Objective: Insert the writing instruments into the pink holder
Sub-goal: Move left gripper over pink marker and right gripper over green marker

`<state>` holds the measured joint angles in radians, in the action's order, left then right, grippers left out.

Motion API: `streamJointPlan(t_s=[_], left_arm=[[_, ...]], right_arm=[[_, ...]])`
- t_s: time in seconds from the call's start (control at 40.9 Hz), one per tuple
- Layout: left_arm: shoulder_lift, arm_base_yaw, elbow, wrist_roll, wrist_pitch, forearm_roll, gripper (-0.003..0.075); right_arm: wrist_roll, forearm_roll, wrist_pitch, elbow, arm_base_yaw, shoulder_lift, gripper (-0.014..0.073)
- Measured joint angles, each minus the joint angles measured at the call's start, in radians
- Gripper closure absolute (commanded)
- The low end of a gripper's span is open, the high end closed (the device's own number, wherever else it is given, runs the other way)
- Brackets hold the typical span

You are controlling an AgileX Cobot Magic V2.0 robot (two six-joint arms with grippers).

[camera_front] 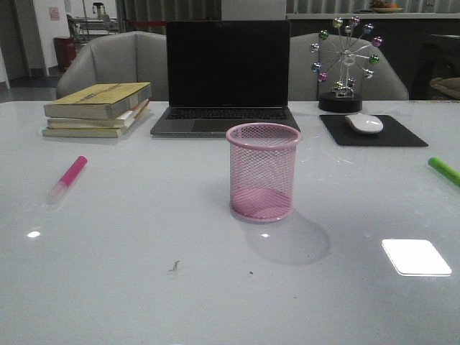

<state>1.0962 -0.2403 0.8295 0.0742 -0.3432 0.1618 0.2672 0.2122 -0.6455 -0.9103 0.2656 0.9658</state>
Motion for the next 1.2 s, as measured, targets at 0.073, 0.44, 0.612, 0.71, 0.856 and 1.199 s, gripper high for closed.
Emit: streamJointPlan(t_s=[0.073, 0.44, 0.612, 0.71, 0.856, 1.199], left_arm=[[0.028, 0.000, 0.022, 0.000, -0.026, 0.000, 0.0293], [0.157, 0.000, 0.113, 0.000, -0.065, 0.000, 0.0294], [0.224, 0.011, 0.145, 0.000, -0.097, 0.000, 0.0294], [0.246, 0.025, 0.157, 0.000, -0.103, 0.000, 0.0294], [0.263, 0.034, 0.162, 0.000, -0.103, 0.000, 0.0294], [0.282, 0.038, 0.165, 0.000, -0.101, 0.000, 0.0294]], right_arm=[[0.015, 0.000, -0.038, -0.025, -0.026, 0.020, 0.0041], [0.002, 0.002, -0.191, -0.209, -0.166, 0.251, 0.0041], [-0.029, 0.002, -0.244, -0.318, -0.170, 0.402, 0.0041], [-0.031, 0.002, -0.261, -0.391, -0.170, 0.489, 0.0041], [-0.034, -0.006, -0.279, -0.495, -0.178, 0.611, 0.0041], [-0.140, -0.212, -0.314, -0.638, -0.355, 0.790, 0.0041]])
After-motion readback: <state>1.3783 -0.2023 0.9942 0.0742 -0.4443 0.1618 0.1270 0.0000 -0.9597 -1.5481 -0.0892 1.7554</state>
